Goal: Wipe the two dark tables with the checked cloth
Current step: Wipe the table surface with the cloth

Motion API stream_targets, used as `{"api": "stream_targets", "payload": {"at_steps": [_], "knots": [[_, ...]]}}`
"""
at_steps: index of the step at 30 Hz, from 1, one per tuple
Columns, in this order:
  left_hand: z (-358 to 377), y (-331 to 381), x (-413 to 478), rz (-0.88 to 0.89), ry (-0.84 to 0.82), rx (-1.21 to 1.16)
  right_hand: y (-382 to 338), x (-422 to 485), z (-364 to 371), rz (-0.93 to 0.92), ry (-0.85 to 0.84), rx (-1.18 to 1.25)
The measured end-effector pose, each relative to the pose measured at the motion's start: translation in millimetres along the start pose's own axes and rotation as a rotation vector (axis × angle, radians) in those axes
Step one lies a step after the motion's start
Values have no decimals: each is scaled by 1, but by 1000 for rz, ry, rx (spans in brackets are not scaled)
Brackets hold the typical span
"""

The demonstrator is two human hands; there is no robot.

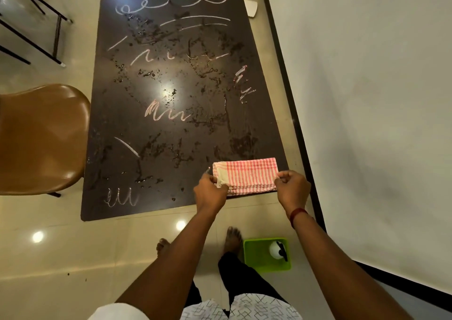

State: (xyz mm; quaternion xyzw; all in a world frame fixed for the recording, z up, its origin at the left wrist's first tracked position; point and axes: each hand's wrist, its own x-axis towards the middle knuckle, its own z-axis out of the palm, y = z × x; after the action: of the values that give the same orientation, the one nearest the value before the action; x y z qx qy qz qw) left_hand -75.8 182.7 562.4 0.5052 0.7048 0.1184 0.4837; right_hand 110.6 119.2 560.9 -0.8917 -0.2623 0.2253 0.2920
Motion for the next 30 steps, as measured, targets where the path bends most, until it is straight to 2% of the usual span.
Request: {"api": "stream_targets", "payload": {"at_steps": [3, 6, 8, 11, 14, 16, 18, 20, 23, 27, 30], "knots": [[-8, 9, -5, -55, -14, -40, -9, -1, -8, 73, 2, 47], [-19, 28, 0, -192, -20, -191, -29, 11, -19, 142, -9, 164], [-27, 48, 10, -270, -61, -315, -46, 27, -23, 198, -8, 292], [-39, 75, 26, -350, -153, -626, -68, 51, -25, 347, -51, 572], [-47, 78, 40, -295, -166, -810, -74, 66, -24, 395, -39, 778], [-48, 66, 41, -194, -41, -714, -73, 60, -19, 285, 36, 617], [-46, 42, 34, -56, 153, -464, -66, 39, -8, 45, 49, 326], [-45, 12, 23, 72, 319, -218, -55, 11, 10, -232, -50, 86], [-47, -37, 12, 217, 430, 141, -44, -14, 48, -516, -209, -291], [-60, -77, 9, 280, 443, 426, -32, -11, 90, -559, -337, -684], [-65, -94, 13, 417, 362, 593, -18, -13, 98, -563, -350, -774]]}}
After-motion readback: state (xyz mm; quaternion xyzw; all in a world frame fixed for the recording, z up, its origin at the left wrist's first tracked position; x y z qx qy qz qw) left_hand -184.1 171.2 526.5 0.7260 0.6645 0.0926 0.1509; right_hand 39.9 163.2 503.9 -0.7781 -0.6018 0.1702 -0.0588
